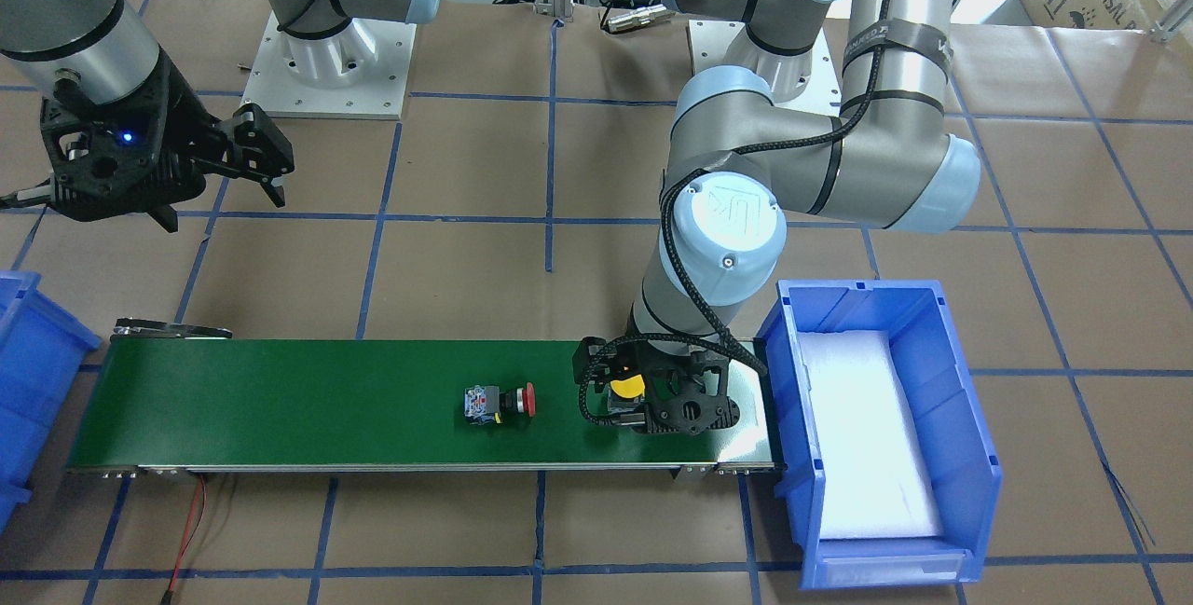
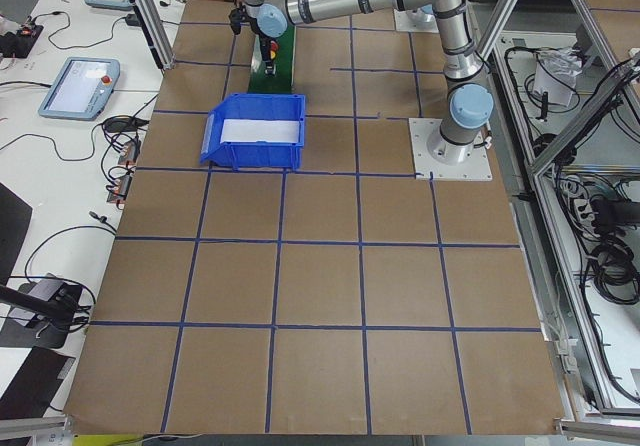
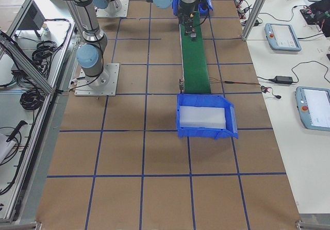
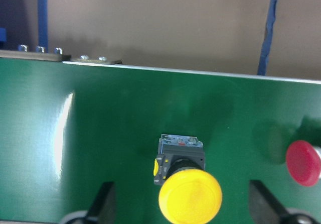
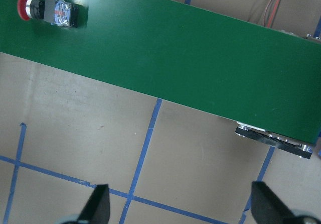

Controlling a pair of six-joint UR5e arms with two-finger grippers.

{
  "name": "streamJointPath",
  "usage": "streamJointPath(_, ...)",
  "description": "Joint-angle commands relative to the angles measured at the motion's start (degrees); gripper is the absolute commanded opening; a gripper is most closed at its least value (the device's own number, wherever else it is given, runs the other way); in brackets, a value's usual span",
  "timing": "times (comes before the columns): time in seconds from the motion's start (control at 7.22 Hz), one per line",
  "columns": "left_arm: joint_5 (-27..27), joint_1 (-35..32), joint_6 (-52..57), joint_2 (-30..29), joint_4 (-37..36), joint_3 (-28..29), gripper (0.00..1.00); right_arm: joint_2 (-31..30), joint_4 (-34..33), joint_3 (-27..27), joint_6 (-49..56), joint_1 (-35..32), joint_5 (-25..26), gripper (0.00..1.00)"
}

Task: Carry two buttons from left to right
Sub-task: 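Lower the yellow button onto the belt and open the left gripper, then raise the left gripper over the bin while the right gripper moves to the belt end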

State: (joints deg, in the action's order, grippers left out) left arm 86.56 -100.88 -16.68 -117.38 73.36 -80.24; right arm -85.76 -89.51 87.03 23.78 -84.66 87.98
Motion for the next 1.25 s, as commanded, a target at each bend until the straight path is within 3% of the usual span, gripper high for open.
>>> streamJointPath(0.0, 1.4, 0.9, 0.0, 2.5, 3.9, 0.8, 1.0, 0.2, -0.1, 0.2, 10.6, -0.1, 0.3, 1.0)
streamJointPath(0.42, 0.9, 8.6, 4.7, 12.0, 12.4, -0.8, 1.0, 2.3, -4.7, 0.2, 30.5, 0.1, 2.2, 1.0)
streamJointPath(0.83, 1.7, 8.7, 5.8, 21.5, 22.0, -1.6, 1.0, 4.5, -8.3, 0.2, 49.4, 3.4, 2.2, 1.0)
streamJointPath(0.97, 4.2, 8.9, 5.9, 24.2, 24.0, -1.7, 1.0, 5.1, -8.5, 0.2, 51.4, 5.0, 2.0, 1.0)
streamJointPath(1.11, 4.9, 8.9, 5.9, 25.9, 27.4, -0.8, 1.0, 7.8, -8.5, 0.3, 60.5, 6.3, 1.9, 1.0)
